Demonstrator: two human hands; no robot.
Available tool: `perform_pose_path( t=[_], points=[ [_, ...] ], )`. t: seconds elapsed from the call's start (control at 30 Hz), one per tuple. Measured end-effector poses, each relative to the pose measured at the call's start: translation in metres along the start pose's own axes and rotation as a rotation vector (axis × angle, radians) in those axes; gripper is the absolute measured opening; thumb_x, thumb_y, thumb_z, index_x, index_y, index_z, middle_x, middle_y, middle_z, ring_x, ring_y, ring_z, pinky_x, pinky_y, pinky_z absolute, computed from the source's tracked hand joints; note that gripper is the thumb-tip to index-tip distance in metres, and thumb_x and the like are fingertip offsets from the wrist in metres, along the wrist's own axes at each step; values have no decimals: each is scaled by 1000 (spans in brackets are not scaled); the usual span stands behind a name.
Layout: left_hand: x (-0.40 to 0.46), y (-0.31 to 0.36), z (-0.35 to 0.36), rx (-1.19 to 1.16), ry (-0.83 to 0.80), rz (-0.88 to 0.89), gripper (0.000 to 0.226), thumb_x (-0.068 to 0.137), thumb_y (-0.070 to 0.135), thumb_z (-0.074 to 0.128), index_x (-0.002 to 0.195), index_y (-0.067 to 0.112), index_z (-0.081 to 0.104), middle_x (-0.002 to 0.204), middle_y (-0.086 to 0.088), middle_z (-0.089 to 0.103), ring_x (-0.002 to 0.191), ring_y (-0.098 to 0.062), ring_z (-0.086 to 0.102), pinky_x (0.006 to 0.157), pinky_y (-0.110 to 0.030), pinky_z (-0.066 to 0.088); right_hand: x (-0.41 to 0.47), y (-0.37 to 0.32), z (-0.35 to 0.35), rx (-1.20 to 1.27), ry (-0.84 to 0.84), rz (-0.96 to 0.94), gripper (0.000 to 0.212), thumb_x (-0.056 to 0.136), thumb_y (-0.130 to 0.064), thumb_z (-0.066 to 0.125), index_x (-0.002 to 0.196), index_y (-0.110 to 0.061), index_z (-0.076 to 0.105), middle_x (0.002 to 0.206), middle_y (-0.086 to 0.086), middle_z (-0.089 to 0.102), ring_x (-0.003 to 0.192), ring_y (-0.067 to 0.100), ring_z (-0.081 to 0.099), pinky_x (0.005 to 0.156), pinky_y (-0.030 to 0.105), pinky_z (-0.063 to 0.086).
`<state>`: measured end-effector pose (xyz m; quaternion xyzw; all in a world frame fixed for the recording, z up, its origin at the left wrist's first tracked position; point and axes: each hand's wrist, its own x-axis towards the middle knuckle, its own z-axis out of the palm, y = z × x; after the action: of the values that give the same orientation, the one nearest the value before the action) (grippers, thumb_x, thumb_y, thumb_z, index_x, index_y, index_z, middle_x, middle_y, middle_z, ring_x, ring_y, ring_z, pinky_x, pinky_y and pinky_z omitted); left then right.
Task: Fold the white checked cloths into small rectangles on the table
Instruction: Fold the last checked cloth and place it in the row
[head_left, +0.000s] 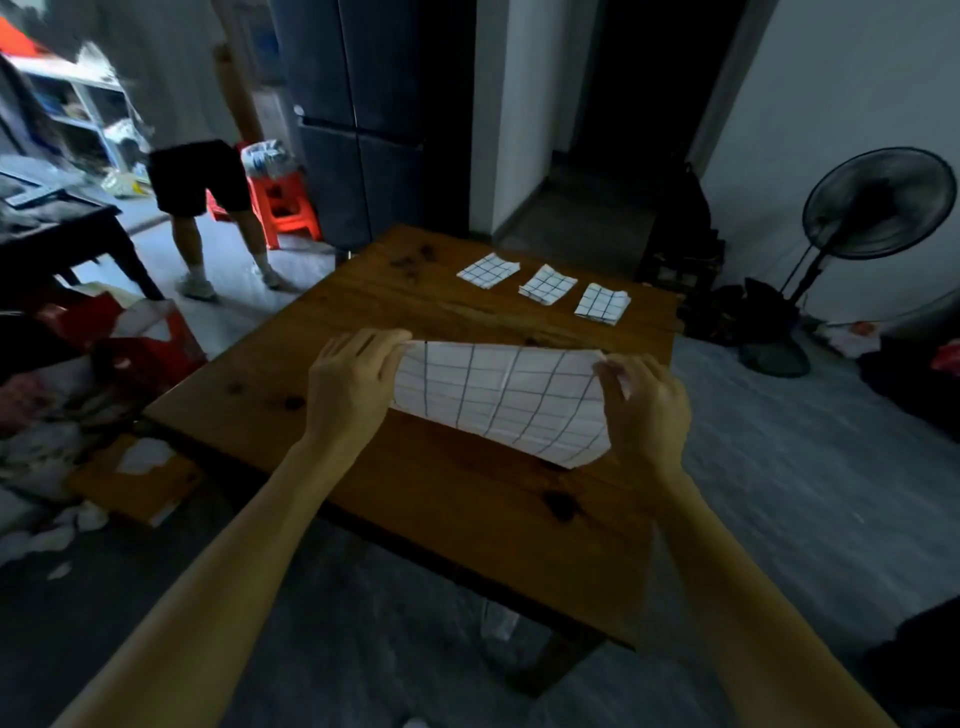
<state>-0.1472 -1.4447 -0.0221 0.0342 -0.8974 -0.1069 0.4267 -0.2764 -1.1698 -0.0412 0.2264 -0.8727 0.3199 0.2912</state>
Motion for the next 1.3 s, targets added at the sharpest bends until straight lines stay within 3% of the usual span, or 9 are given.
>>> perform_pose_path(
  t=[0.17, 0.33, 0.5, 0.67, 0.97, 1.13, 1.3],
  points=[
    [29, 0, 2, -64, 100, -46, 19, 95, 14, 54, 108, 5, 65, 100, -12, 69, 91, -27, 65, 77, -44, 53, 34, -5, -14, 26, 83, -18, 15, 95, -23, 58, 101, -12, 67, 98, 5, 68, 88, 17, 60, 75, 31, 46],
    [67, -22, 35, -126, 35, -84, 19, 97, 18, 52, 108, 8, 64, 101, -11, 69, 92, -25, 63, 78, -45, 52, 73, 4, 10, 15, 67, 4, 17, 95, -25, 57, 101, -13, 68, 96, 4, 69, 86, 17, 59, 74, 34, 50],
    [102, -65, 96, -130, -17, -96, 17, 95, 14, 53, 104, 7, 66, 98, -11, 69, 88, -26, 63, 77, -34, 48, 113, 32, 78, -45, -8, 25, 22, 95, -30, 57, 100, -12, 69, 93, 4, 69, 83, 17, 60, 70, 29, 49],
    [142, -132, 186, -162, -179, -126, 19, 95, 18, 51, 103, 8, 65, 94, -11, 69, 84, -25, 63, 71, -31, 48, 156, 61, 163, -114, -109, 76, 23, 96, -30, 56, 98, -11, 69, 90, 6, 69, 77, 14, 57, 66, 22, 36],
    [181, -191, 318, -192, -387, -121, 18, 95, 13, 51, 104, 4, 65, 92, -14, 68, 80, -27, 63, 70, -34, 48, 182, 119, 269, -203, -215, 254, 23, 96, -33, 53, 86, -15, 63, 78, -1, 60, 72, 12, 53, 63, 24, 35],
    [163, -212, 345, -201, -492, -80, 16, 93, 9, 53, 102, 4, 66, 93, -13, 68, 81, -27, 62, 73, -33, 43, 167, 127, 291, -251, -216, 309, 20, 94, -31, 58, 89, -13, 67, 82, 4, 67, 74, 15, 56, 64, 25, 38],
    [142, -217, 335, -207, -625, 12, 18, 90, 2, 55, 104, 4, 66, 97, -14, 68, 87, -29, 63, 78, -38, 45, 137, 119, 279, -266, -304, 343, 19, 94, -24, 58, 99, -10, 68, 93, 8, 69, 86, 23, 61, 75, 31, 43]
  ],
)
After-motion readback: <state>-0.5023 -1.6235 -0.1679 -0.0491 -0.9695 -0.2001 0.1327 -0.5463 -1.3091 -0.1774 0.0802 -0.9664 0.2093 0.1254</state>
